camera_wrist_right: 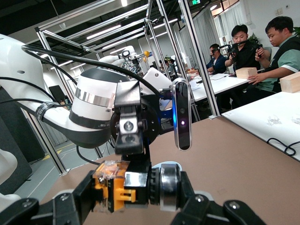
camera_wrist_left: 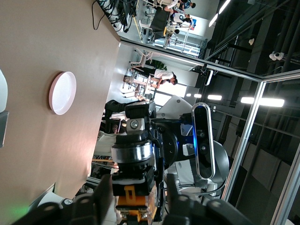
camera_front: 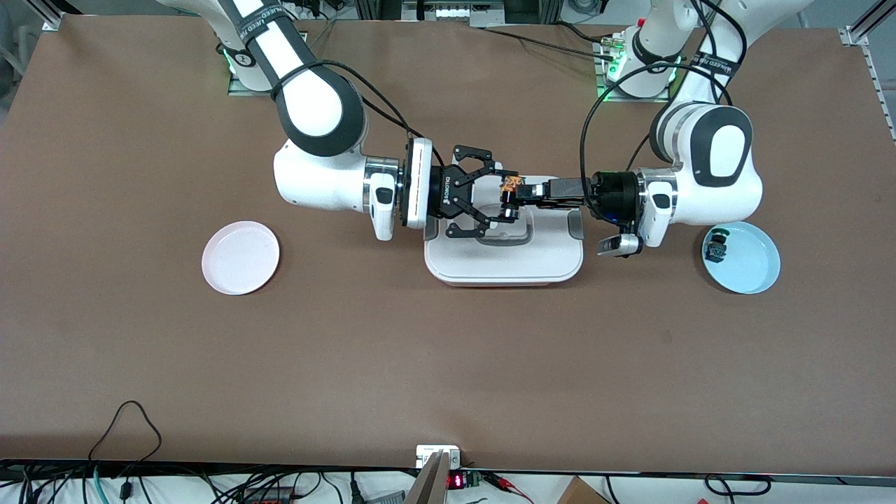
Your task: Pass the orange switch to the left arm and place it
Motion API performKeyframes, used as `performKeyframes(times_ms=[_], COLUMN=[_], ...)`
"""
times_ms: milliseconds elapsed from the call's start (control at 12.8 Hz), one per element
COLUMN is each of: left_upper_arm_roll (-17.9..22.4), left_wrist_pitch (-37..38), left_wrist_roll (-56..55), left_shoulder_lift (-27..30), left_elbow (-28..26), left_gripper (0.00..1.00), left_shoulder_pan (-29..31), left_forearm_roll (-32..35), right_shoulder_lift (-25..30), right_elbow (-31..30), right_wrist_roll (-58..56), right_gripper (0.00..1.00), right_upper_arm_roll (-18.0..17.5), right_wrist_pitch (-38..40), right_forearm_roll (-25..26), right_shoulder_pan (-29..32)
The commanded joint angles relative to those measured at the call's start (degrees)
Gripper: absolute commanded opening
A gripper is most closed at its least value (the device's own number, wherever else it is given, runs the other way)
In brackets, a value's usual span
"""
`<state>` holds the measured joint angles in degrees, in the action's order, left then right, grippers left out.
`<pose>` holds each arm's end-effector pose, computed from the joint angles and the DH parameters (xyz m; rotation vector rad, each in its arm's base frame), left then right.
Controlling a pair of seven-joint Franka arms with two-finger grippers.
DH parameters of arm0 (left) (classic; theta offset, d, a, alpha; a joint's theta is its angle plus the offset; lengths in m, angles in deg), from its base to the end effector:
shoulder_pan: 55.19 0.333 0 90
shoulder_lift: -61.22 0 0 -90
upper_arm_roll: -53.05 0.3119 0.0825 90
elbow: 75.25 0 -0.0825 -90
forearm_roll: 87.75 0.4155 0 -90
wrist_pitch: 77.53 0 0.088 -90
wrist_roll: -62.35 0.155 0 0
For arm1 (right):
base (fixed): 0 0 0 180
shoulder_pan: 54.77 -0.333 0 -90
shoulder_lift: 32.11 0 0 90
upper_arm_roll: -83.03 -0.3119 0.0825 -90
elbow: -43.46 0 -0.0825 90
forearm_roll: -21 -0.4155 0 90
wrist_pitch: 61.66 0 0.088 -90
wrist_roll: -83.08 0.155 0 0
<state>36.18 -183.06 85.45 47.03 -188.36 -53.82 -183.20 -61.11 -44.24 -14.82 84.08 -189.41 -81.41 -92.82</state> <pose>0.5906 -0.2851 0.3774 1.5780 0.2132 -0.1927 0.5852 0.5279 0.3916 -1.4850 -1.0008 -0.9189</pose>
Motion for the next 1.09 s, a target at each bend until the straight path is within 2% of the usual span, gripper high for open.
performKeyframes(times_ms=[0, 78, 391, 469, 547, 626, 782, 938, 1016], left_upper_arm_roll=[-0.71, -0.71, -0.71, -0.63, -0.71, -0.71, -0.63, -0.63, -0.63], left_wrist_pitch=[-0.29, -0.29, -0.11, 0.06, 0.15, 0.24, 0.15, 0.32, 0.33], left_wrist_roll=[1.42, 1.42, 1.51, 1.51, 1.51, 1.51, 1.59, 3.08, 3.52], left_shoulder_lift=[0.65, 0.65, 0.74, 0.74, 0.83, 0.83, 0.83, 0.83, 0.83], left_elbow=[0.17, 0.34, 0.35, 0.35, 0.35, 0.35, 0.61, 0.78, 0.7], left_gripper=[0.2, 0.16, 0.16, 0.16, 0.16, 0.16, 0.15, 0.15, 0.15], left_shoulder_pan=[0.83, 0.83, 0.83, 0.83, 0.92, 0.92, 0.83, 1.18, 1.18], left_forearm_roll=[-1.67, -1.67, -1.32, -1.32, -1.06, -0.97, -0.79, -0.7, -0.7], right_shoulder_lift=[-0.71, -0.71, -0.71, -0.71, -0.71, -0.62, -0.36, -0.1, 0.6], right_elbow=[1.22, 1.22, 1.22, 1.22, 1.22, 1.22, 1.31, 2.0, 2.62], right_wrist_roll=[-1.06, -1.06, -0.71, -0.36, 0.08, 0.43, 1.39, 6.38, 9.11], right_gripper=[0.0, 0.0, 0.01, 0.16, 0.38, 0.99, 1.0, 1.0, 1.0], right_upper_arm_roll=[0.19, 0.19, 0.19, 0.19, 0.27, 0.54, 0.8, 0.8, 0.8], right_wrist_pitch=[-0.4, -0.31, -0.31, -0.22, -0.14, -0.31, 0.04, 0.74, 4.22], right_forearm_roll=[-1.04, -0.95, -0.77, -0.77, -0.77, -0.68, 0.19, 6.31, 9.39], right_shoulder_pan=[-0.27, -0.18, -0.18, -0.09, 0.17, 0.26, 1.22, 3.15, 4.9])
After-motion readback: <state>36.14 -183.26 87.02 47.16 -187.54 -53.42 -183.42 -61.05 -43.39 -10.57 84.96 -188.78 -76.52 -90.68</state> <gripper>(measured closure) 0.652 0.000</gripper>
